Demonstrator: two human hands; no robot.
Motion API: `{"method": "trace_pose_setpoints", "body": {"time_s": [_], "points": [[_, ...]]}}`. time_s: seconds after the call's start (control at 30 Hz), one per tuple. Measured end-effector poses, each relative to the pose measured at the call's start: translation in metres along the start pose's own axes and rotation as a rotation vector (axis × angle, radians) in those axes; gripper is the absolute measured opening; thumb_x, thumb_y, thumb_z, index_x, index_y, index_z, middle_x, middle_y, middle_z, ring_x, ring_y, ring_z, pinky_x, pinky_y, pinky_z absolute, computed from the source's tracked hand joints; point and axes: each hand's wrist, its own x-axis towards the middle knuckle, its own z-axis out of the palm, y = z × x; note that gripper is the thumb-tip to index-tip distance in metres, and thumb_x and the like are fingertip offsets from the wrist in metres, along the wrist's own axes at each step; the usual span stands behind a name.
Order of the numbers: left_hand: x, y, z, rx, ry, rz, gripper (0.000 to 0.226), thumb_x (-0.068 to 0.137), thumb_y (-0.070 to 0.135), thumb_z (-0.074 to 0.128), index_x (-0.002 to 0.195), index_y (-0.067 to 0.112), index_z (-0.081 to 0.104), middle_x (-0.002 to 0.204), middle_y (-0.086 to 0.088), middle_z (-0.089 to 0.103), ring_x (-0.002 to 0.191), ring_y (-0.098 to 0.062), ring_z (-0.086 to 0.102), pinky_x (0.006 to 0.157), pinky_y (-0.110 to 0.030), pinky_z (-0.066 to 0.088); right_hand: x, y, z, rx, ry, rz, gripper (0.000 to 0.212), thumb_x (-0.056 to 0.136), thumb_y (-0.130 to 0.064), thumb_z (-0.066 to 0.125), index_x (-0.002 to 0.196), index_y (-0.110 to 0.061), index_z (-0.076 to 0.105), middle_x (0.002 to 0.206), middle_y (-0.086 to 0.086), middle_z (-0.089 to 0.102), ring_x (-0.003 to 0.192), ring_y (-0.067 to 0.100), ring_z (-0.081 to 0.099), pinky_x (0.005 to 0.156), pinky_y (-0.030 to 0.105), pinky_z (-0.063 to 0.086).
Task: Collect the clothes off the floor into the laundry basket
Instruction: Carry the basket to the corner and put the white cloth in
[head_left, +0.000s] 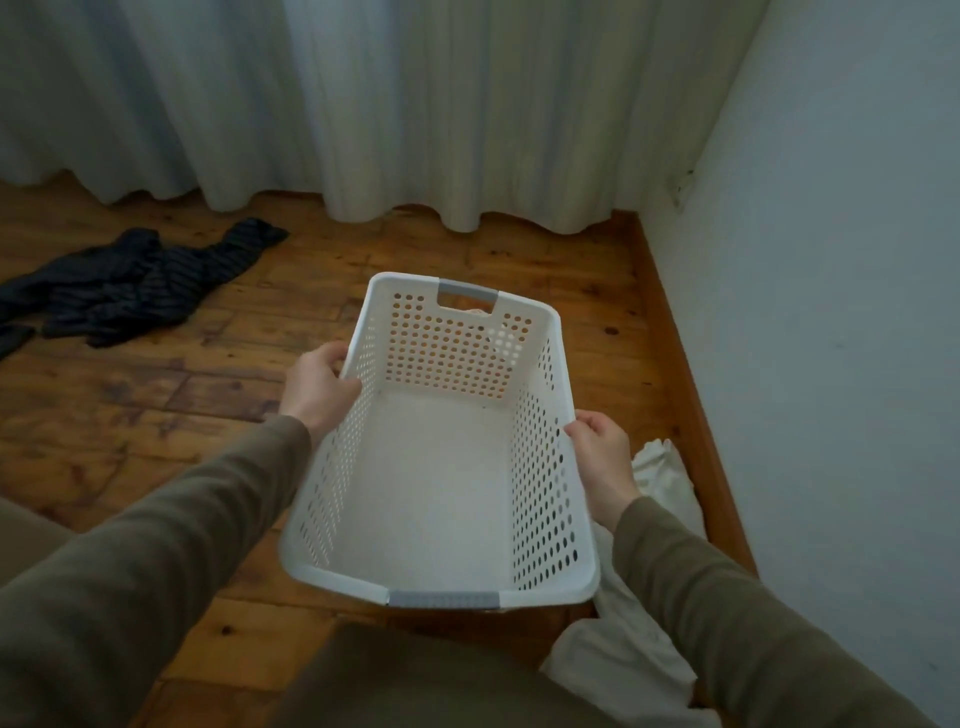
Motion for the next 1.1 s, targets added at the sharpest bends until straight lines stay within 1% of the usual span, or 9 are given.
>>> {"method": "trace_pose_setpoints", "body": {"time_s": [0.07, 0.23, 0.33, 0.47, 0.6, 0.73, 0.87, 1.0, 1.1], "points": [[0.001, -0.009, 0.008, -0.002, 0.002, 0.001, 0.039, 0.087, 0.010, 0.055, 0.126, 0.011, 0.053, 0.107, -0.014, 0.063, 0.086, -0.028, 0.062, 0.075, -0.037, 0.051, 0.005, 0.014, 0.001, 0.001, 0.007, 0.007, 0.025, 0.092, -0.016, 0.045, 0.111, -0.007, 0.058, 0.102, 0.016, 0.066, 0.081, 0.026, 0.062, 0.071, 0.036, 0.052], [0.006, -0.025, 0.026, 0.030, 0.056, 0.019, 0.041, 0.085, 0.007, 0.054, 0.126, 0.010, 0.055, 0.115, -0.017, 0.065, 0.096, -0.032, 0.064, 0.087, -0.041, 0.052, 0.012, 0.038, -0.004, 0.008, 0.005, -0.016, 0.024, 0.093, -0.016, 0.043, 0.107, -0.005, 0.059, 0.093, 0.017, 0.065, 0.072, 0.022, 0.059, 0.063, 0.033, 0.050], [0.006, -0.029, 0.037, 0.033, 0.064, 0.024, 0.039, 0.085, 0.006, 0.053, 0.124, 0.010, 0.057, 0.112, -0.016, 0.066, 0.094, -0.032, 0.064, 0.083, -0.037, 0.050, 0.017, 0.049, -0.008, 0.029, 0.009, -0.012, 0.023, 0.093, -0.018, 0.043, 0.107, -0.008, 0.059, 0.098, 0.017, 0.065, 0.078, 0.025, 0.061, 0.071, 0.037, 0.053], [0.008, -0.033, 0.046, 0.045, 0.062, 0.032, 0.040, 0.086, 0.008, 0.052, 0.126, 0.011, 0.055, 0.111, -0.016, 0.065, 0.094, -0.033, 0.064, 0.085, -0.041, 0.051, 0.023, 0.060, -0.010, 0.048, 0.020, -0.025, 0.023, 0.093, -0.018, 0.044, 0.106, -0.009, 0.059, 0.102, 0.017, 0.066, 0.086, 0.029, 0.063, 0.079, 0.042, 0.054], [0.009, -0.033, 0.051, 0.045, 0.065, 0.054, 0.040, 0.086, 0.008, 0.053, 0.126, 0.010, 0.054, 0.108, -0.014, 0.064, 0.092, -0.032, 0.064, 0.082, -0.040, 0.051, 0.029, 0.066, -0.014, 0.109, 0.020, -0.038, 0.017, 0.094, -0.014, 0.042, 0.098, -0.013, 0.059, 0.093, 0.012, 0.064, 0.077, 0.021, 0.061, 0.066, 0.032, 0.052], [0.009, -0.031, 0.055, 0.050, 0.084, 0.082, 0.039, 0.086, 0.007, 0.053, 0.124, 0.008, 0.056, 0.106, -0.013, 0.064, 0.089, -0.028, 0.061, 0.080, -0.037, 0.048, 0.037, 0.073, -0.016, 0.099, 0.030, -0.048, 0.025, 0.094, -0.015, 0.042, 0.111, -0.006, 0.059, 0.101, 0.014, 0.065, 0.083, 0.023, 0.062, 0.067, 0.030, 0.053], [0.007, -0.029, 0.060, -0.008, 0.061, 0.088, 0.034, 0.086, 0.005, 0.053, 0.119, 0.008, 0.059, 0.102, -0.008, 0.062, 0.095, -0.028, 0.061, 0.084, -0.037, 0.048, 0.041, 0.080, -0.017, 0.086, 0.017, -0.055, 0.027, 0.095, -0.017, 0.041, 0.110, -0.005, 0.061, 0.097, 0.012, 0.067, 0.076, 0.019, 0.063, 0.057, 0.024, 0.050], [0.008, -0.030, 0.064, -0.034, 0.033, 0.093, 0.030, 0.086, 0.007, 0.055, 0.115, 0.008, 0.061, 0.100, -0.008, 0.062, 0.096, -0.029, 0.062, 0.085, -0.038, 0.049, 0.043, 0.084, -0.018, 0.103, 0.010, -0.067, 0.028, 0.095, -0.015, 0.040, 0.108, -0.001, 0.061, 0.095, 0.014, 0.065, 0.076, 0.019, 0.061, 0.060, 0.025, 0.049], [0.010, -0.031, 0.069, -0.018, 0.058, 0.110, 0.031, 0.084, 0.003, 0.053, 0.114, 0.006, 0.063, 0.100, -0.009, 0.063, 0.094, -0.027, 0.061, 0.083, -0.035, 0.048, 0.044, 0.087, -0.023, 0.134, 0.012, -0.074, 0.024, 0.095, -0.013, 0.039, 0.102, -0.006, 0.061, 0.098, 0.014, 0.064, 0.080, 0.021, 0.061, 0.068, 0.028, 0.052]]}}
